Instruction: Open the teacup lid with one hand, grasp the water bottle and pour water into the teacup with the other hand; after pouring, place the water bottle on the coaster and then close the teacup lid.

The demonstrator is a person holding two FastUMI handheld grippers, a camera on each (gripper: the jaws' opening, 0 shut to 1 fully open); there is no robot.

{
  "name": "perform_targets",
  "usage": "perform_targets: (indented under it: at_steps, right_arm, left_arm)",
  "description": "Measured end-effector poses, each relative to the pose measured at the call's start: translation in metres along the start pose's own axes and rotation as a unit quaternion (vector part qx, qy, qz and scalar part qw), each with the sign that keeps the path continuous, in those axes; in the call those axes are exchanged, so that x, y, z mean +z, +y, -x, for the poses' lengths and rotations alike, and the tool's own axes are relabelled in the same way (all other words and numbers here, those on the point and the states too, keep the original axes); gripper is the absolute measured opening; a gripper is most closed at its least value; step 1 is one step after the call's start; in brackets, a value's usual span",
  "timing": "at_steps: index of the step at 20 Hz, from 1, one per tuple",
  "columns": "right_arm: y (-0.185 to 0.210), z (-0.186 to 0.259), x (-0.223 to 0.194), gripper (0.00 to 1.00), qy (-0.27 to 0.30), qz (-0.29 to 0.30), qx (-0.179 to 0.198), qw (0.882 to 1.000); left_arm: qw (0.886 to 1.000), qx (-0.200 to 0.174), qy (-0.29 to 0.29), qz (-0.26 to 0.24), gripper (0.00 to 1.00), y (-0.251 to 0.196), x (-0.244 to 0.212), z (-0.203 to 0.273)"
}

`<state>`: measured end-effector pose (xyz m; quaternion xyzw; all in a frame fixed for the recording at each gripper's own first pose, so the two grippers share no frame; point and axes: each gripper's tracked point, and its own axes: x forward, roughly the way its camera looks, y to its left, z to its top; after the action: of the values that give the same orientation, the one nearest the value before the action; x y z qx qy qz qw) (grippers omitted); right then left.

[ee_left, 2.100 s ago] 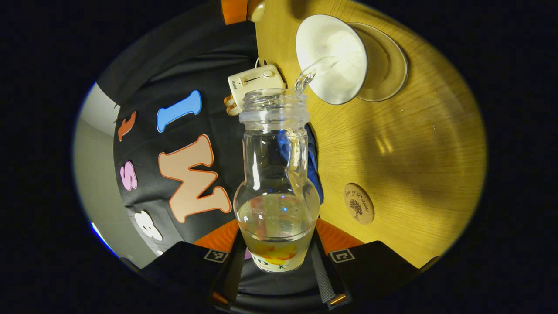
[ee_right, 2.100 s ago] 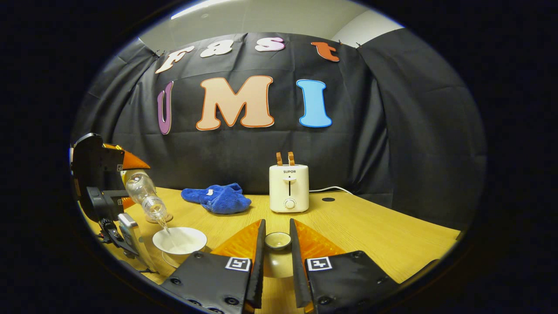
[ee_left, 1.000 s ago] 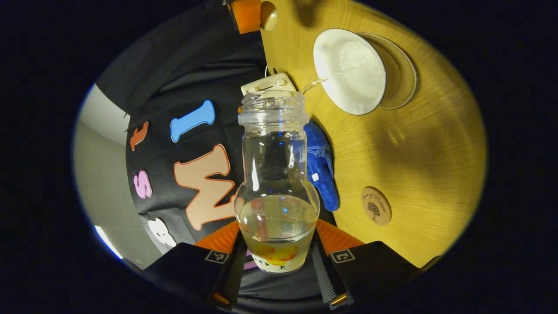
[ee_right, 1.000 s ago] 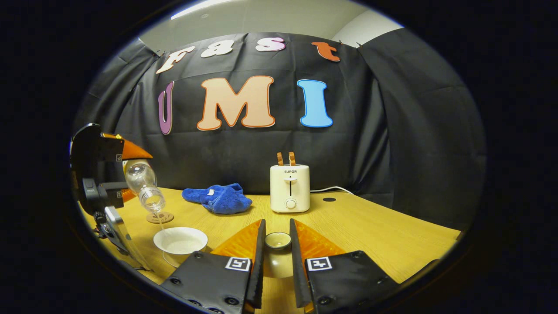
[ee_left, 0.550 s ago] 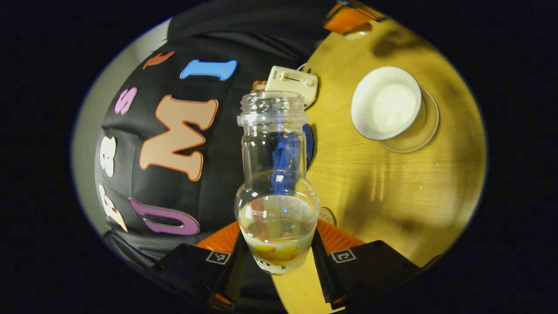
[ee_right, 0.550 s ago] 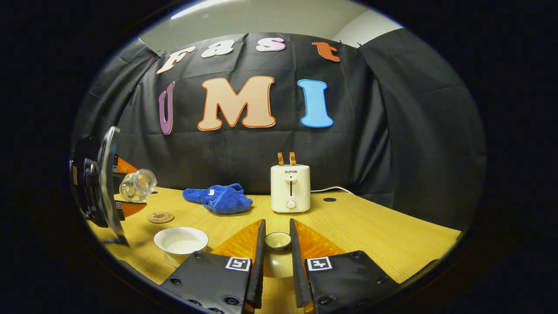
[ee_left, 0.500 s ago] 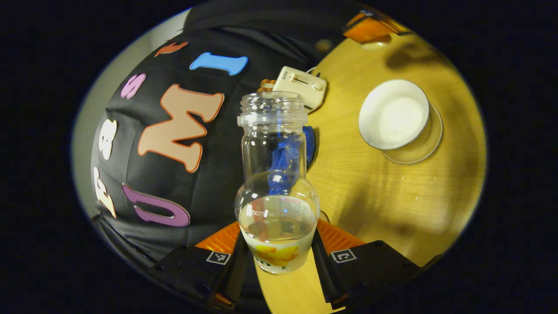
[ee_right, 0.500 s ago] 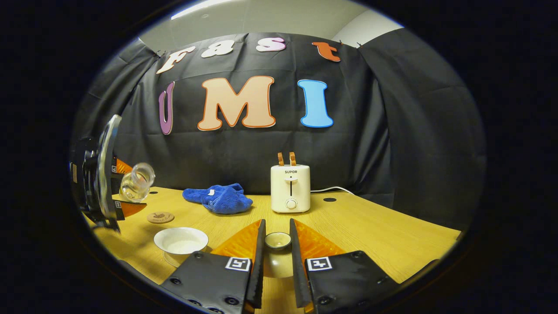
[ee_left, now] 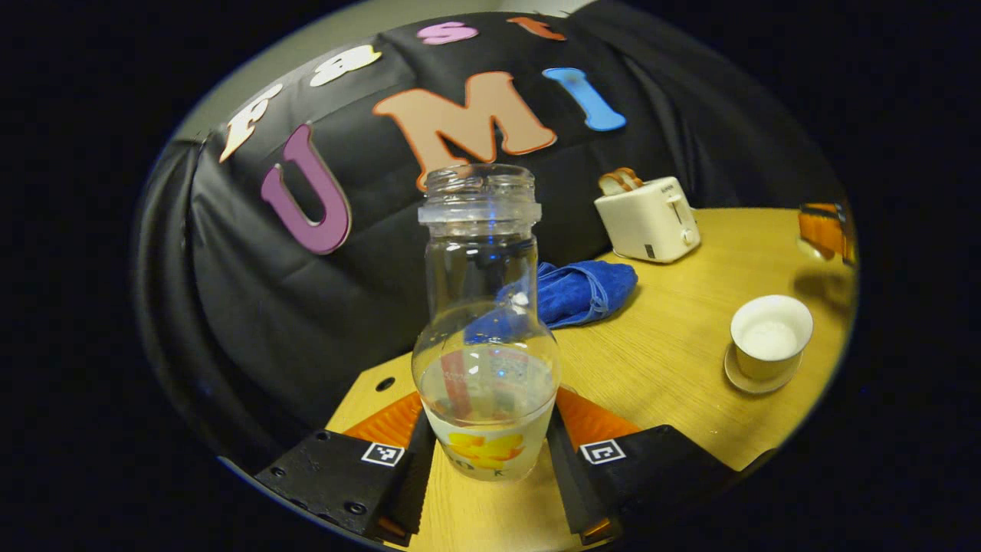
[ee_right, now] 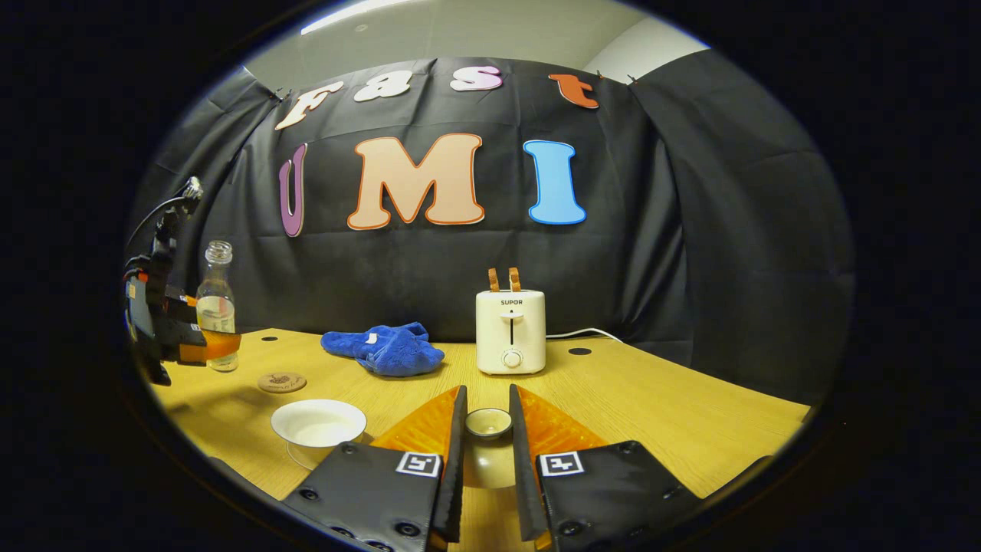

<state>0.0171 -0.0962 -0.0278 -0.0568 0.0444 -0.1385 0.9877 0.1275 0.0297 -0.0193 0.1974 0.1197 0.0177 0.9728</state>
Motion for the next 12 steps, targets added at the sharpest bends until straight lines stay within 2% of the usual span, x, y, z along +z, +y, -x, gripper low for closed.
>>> perform_targets:
  at_steps: [4,6,9,12]
  right_arm:
    - [0.0,0.0,0.0,0.33,0.0,0.0,0.0,1.0]
    - [0.0,0.0,0.0,0.32,0.0,0.0,0.0,1.0]
    - [0.0,0.0,0.0,0.32,0.001,0.0,0.0,1.0]
    - [0.0,-0.001,0.0,0.33,0.0,0.0,0.0,1.0]
  left_arm:
    - [0.995,-0.032,0.004,0.096,0.68,-0.007,-0.011,-0.018]
    - [0.991,-0.042,-0.002,0.128,0.67,-0.008,-0.008,-0.028]
    - [0.987,-0.054,-0.002,0.149,0.67,-0.018,-0.009,-0.043]
    - [0.988,-0.049,0.004,0.147,0.68,-0.022,-0.015,-0.055]
